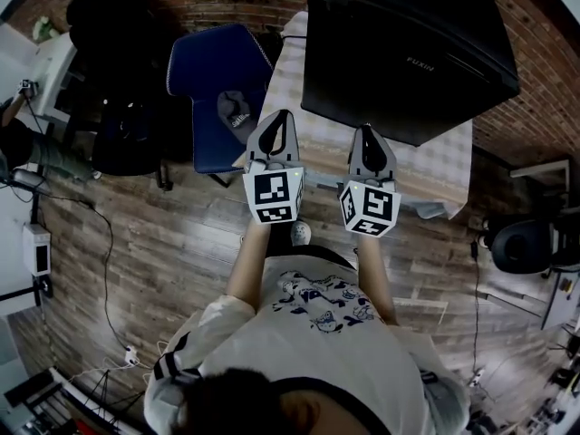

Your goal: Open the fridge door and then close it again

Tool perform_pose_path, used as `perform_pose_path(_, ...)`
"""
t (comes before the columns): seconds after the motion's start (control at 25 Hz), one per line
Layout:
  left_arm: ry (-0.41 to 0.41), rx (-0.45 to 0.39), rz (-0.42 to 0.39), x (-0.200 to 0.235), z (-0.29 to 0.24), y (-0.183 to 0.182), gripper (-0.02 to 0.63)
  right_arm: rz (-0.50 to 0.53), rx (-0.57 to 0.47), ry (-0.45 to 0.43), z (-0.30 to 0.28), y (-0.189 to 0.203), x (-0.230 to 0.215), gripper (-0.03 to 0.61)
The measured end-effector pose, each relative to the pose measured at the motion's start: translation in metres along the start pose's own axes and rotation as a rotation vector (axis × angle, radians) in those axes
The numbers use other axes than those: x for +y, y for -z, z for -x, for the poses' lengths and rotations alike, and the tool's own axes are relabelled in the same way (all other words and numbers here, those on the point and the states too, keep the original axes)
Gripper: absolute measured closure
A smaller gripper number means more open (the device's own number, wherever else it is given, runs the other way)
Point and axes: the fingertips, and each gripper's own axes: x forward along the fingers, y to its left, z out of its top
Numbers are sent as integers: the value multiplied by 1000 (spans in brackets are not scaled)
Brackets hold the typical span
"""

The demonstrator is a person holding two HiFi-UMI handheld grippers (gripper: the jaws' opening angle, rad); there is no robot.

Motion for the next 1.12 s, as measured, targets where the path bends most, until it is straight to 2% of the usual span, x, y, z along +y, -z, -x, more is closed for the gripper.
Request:
perform_pose_path(0.24, 57, 7, 10, 10, -31, 1, 595, -8, 6, 45, -26, 1, -1, 537)
perform_pose_path(0.64, 282, 43, 29, 18, -89, 2, 589, -11, 30, 164, -64, 0, 13, 537)
perform_pose_path(0.68, 310, 50, 38, 17, -95, 4, 567, -10, 35, 179, -68, 1, 13, 537)
perform_pose_path(0.76, 373, 65, 45, 14, -106, 8, 471, -12, 44, 211, -74, 2, 11, 537)
perform_pose_path(0.92, 459, 93, 14, 11, -123, 16, 455, -21, 56, 271, -85, 6, 7, 537)
perform_pose_path(1.12, 555, 113, 13, 6, -140, 23, 419, -16, 80, 330, -94, 12, 4, 537)
